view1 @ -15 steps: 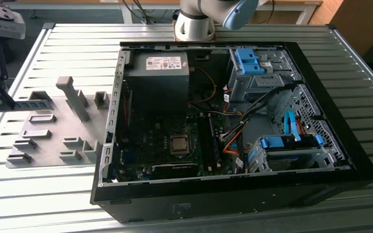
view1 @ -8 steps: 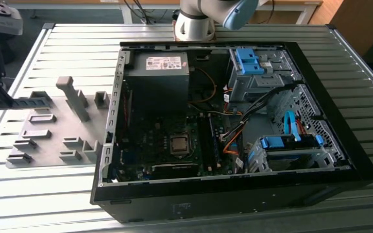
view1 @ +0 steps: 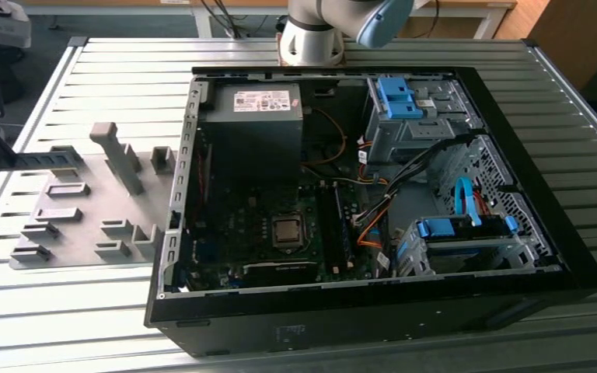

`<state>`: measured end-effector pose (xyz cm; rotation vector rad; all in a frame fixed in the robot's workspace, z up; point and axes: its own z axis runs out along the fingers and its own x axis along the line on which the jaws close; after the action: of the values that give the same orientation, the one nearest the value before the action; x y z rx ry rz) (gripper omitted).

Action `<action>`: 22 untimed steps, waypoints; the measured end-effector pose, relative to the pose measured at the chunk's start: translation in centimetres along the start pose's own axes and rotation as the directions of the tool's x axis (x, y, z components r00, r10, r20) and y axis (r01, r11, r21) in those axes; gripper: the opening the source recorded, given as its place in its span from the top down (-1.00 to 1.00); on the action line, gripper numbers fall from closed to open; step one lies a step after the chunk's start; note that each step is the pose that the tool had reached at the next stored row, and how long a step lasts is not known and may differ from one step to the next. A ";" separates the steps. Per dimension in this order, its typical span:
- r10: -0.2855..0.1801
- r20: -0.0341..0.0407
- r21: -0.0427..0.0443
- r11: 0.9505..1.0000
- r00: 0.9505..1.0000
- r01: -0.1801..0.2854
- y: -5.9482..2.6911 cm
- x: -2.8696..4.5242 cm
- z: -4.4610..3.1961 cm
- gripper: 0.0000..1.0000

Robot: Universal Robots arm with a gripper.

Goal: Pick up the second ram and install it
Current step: 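Pick up the second ram and move it above second insertion slot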

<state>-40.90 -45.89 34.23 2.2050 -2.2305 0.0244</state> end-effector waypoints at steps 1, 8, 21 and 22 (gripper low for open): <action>0.000 0.000 0.000 1.000 1.000 0.000 0.00 0.00 -0.12 0.72; 0.000 0.000 0.000 1.000 1.000 0.000 -0.01 0.01 -1.04 0.72; 0.002 0.000 0.000 1.000 1.000 -0.002 -0.02 0.01 -2.72 0.72; 0.002 0.000 0.000 1.000 1.000 -0.002 -0.02 0.00 -2.89 0.72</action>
<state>-40.90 -45.85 37.12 2.2032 -2.2323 0.0244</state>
